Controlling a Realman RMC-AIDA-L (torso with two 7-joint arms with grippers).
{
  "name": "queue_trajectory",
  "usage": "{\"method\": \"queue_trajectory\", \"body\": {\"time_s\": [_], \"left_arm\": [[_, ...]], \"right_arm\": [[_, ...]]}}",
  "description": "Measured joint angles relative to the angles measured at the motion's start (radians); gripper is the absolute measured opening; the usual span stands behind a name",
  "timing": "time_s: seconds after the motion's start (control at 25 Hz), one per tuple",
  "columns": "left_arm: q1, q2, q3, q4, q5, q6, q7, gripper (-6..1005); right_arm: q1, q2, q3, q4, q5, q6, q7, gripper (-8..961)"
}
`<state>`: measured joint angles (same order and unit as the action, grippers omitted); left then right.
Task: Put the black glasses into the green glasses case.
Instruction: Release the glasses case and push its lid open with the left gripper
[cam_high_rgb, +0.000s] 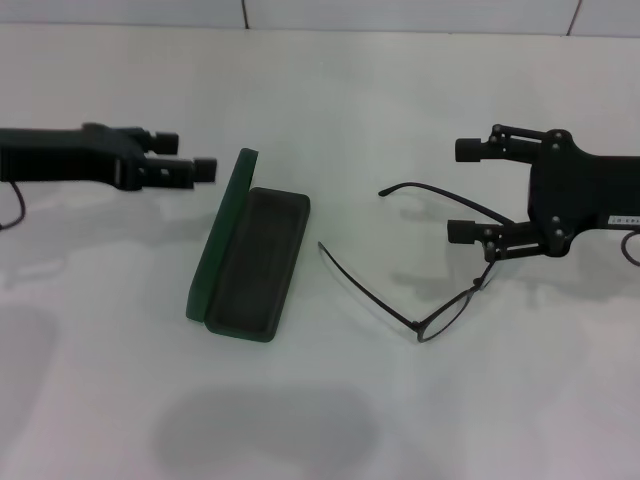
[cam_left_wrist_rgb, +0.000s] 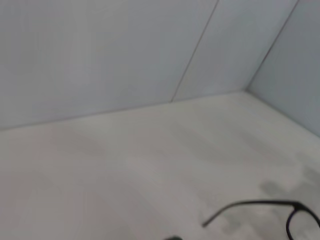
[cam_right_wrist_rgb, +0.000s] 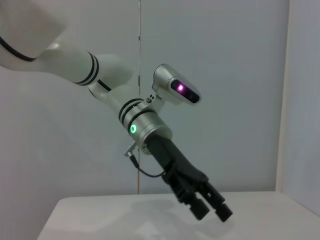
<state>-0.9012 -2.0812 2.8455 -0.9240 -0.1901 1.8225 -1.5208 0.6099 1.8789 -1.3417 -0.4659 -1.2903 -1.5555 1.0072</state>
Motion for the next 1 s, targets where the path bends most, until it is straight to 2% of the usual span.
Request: {"method": "queue_trajectory", "body": {"time_s": [0.12,0.52,1.0], "left_arm": [[-0.009,-0.012,0.0,0.008,0.033,-0.005,-0.002,834],[-0.02,-0.01,0.0,0.092,0.102,-0.094,-0.057,818],[-0.084,-0.012,0.0,0.151,0.207,-0.181,-0.107,799]], "right_arm": [[-0.006,0.002,0.001,0.0,-0.001,0.0,-0.009,883],[-0.026,0.005,0.003,-0.011,-0.001,-0.011,-0.029,884],[-0.03,0.002,0.003,-0.013,-0.001,-0.007,-0.03,884]]}}
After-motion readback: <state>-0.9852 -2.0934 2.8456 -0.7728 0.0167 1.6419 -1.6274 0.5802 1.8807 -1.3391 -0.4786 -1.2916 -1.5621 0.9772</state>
